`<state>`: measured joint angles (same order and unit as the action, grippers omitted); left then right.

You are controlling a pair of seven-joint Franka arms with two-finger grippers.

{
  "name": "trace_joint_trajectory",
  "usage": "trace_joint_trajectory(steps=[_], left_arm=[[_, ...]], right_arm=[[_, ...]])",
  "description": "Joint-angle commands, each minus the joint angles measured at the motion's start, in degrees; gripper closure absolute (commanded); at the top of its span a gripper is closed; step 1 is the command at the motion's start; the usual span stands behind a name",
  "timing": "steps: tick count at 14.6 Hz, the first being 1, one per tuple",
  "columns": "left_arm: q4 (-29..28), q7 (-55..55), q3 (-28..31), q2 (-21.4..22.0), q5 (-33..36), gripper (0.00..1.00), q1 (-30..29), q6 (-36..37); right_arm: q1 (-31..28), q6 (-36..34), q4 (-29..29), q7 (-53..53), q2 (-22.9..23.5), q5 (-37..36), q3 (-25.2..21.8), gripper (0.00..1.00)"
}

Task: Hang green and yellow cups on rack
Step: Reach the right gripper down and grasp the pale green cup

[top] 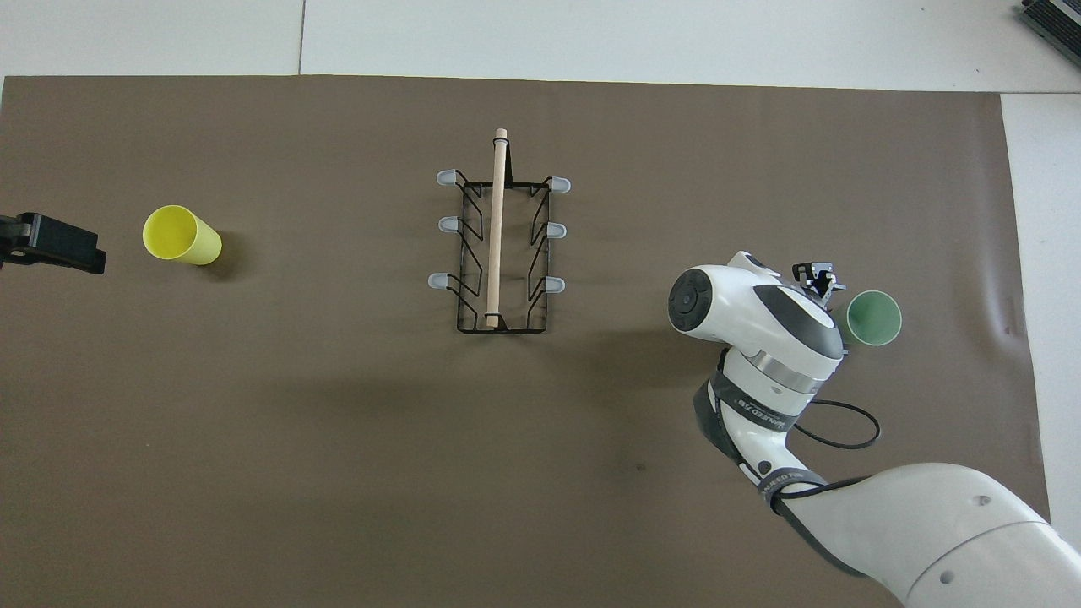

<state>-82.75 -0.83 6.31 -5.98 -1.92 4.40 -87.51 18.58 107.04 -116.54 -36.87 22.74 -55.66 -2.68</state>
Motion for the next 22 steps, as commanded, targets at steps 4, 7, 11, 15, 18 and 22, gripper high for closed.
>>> trace_joint_trajectory(steps=[4, 7, 11, 15, 18, 22], left_arm=[[13.4, 19.8, 7.4, -16.0, -9.5, 0.00, 0.5, -2.1], [13.6, 28.3, 11.5, -19.6, -15.1, 0.00, 0.8, -4.9], [14.9, 38.9, 12.1, -25.4, -16.2, 0.00, -0.1, -12.2], [14.7, 45.5, 14.0, -29.5, -17.5, 0.00, -0.3, -17.4], [12.9, 49.1, 14.3, -31.2, -17.9, 0.00, -0.9, -19.5], [2.8, 50.6, 16.7, -28.9, -23.1, 0.00, 0.3, -24.2]], right_arm=[[-1.0, -0.6, -1.5, 2.9, 0.6, -7.1, 0.0, 0.00], [-2.0, -0.3, -2.4, 2.9, 0.5, -9.5, 0.0, 0.01], [-2.1, -0.8, -1.7, 2.0, 0.6, -9.6, 0.0, 1.00], [-0.9, -4.5, 3.1, 0.7, 0.6, -7.5, 0.3, 1.00], [0.5, -8.1, 10.5, 0.5, 0.4, 0.6, 1.1, 1.00], [-0.3, -13.0, 21.5, -5.7, -2.4, 13.4, 2.2, 1.00]])
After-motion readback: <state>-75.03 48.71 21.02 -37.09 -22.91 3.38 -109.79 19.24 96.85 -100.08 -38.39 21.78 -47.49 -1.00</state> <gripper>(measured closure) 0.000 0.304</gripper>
